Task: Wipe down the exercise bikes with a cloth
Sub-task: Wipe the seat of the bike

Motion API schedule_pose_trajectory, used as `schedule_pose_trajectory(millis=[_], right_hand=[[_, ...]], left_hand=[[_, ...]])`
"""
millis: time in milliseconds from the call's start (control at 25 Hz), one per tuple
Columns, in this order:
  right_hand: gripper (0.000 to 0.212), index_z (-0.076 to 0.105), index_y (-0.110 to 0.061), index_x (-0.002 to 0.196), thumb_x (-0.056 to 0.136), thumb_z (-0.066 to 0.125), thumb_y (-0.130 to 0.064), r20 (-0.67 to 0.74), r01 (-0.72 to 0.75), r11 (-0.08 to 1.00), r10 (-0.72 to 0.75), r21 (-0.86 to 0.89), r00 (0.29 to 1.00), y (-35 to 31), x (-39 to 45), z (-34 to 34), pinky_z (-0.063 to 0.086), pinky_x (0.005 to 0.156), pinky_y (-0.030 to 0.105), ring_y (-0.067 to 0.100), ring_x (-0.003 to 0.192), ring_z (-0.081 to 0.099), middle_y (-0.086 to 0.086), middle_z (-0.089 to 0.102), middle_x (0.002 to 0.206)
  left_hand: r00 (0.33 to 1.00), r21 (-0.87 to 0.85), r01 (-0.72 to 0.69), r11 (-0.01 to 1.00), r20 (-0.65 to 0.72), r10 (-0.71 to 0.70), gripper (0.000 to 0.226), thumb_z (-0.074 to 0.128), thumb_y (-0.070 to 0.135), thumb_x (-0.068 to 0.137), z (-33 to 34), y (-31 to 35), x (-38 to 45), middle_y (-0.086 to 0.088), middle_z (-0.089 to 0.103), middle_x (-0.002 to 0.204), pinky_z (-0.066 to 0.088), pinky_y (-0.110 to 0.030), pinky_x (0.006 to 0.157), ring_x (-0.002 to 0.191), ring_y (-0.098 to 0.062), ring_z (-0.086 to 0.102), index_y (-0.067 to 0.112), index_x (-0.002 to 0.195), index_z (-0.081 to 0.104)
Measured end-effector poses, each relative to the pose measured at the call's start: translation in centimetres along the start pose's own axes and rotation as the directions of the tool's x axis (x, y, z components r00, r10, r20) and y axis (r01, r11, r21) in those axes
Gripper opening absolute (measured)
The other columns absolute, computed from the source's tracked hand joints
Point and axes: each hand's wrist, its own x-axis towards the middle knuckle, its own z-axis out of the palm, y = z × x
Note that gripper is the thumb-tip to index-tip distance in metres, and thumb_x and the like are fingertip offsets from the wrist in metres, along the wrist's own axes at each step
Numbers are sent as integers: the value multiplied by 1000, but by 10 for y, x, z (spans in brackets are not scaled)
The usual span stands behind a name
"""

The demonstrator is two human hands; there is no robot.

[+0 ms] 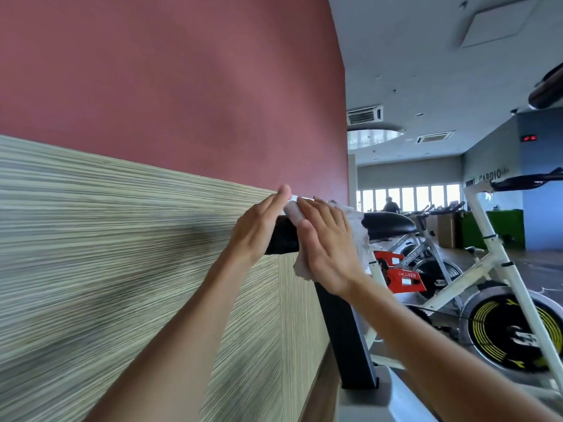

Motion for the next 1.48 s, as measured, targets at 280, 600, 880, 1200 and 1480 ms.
schedule_pose_trajectory(millis=[280,600,880,1200,1480], right_hand=[[52,19,-48,157,106,25,-57,388,66,919,99,-388,916,75,9,-95,-3,127,44,8,154,13,-23,23,162],[56,41,-49,149,93,34,-47,302,-134,976,181,-170,936,97,3,-86,29,118,51,16,142,40,-18,49,151],[49,39,-31,155,106,33,-27,255,-108,960,175,-256,951,81,-7,-93,17,119,38,14,140,29,-12,43,154],[49,32,-26,159,111,27,-32,323,-61,924,193,-378,926,56,3,-77,-16,122,43,10,155,10,-11,29,164],[48,31,-30,158,110,25,-37,303,-81,925,204,-372,931,41,11,-51,-13,122,40,9,154,14,-14,31,163]], left_hand=[[993,473,-33,881,-87,84,92,75,63,76,8,25,-14,3,19,161,28,-35,117,150,-16,20,29,153,38],[951,995,-91,-37,98,294,70,33,43,104,125,25,-14,-25,40,155,28,-48,121,143,-38,39,-6,154,28],[735,986,-152,-66,157,660,71,42,55,102,65,-14,-30,-19,56,142,42,-46,113,132,-34,55,-1,146,44],[827,889,-103,446,-172,535,59,31,54,98,38,3,-12,-10,73,95,48,-44,90,88,-32,68,11,105,70],[724,775,-243,584,-256,641,44,45,46,99,24,-17,-22,-5,73,103,49,-37,84,92,-25,63,10,107,70]])
